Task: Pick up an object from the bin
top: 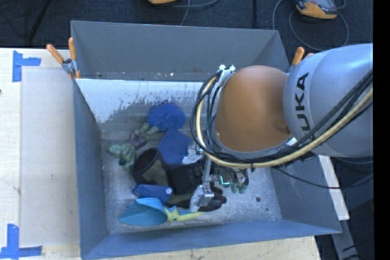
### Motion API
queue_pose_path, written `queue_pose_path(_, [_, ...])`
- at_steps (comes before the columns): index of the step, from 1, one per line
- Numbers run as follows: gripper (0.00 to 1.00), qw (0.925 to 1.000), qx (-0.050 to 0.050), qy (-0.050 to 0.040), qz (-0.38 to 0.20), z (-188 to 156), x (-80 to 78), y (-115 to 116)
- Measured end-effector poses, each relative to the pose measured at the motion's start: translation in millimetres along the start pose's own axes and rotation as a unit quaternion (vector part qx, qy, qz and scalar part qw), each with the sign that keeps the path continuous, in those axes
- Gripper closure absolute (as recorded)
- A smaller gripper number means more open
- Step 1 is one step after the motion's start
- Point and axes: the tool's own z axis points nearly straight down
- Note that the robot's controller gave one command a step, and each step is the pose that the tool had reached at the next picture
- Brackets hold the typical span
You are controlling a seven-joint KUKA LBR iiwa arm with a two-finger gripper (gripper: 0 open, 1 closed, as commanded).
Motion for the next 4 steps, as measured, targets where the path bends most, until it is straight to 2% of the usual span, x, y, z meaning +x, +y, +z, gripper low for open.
queue_pose_path(1, [0.0,1.0,0.0,-0.0033,0.002,-2.9,-1.6,-0.5])
queue_pose_path(2, [1.0,0.9992,-0.009,0.0012,-0.038,103.7,-13.9,-17.8])
queue_pose_path(4, [1.0,0.9993,-0.008,-0.0033,-0.036,102.1,-12.0,-18.5])
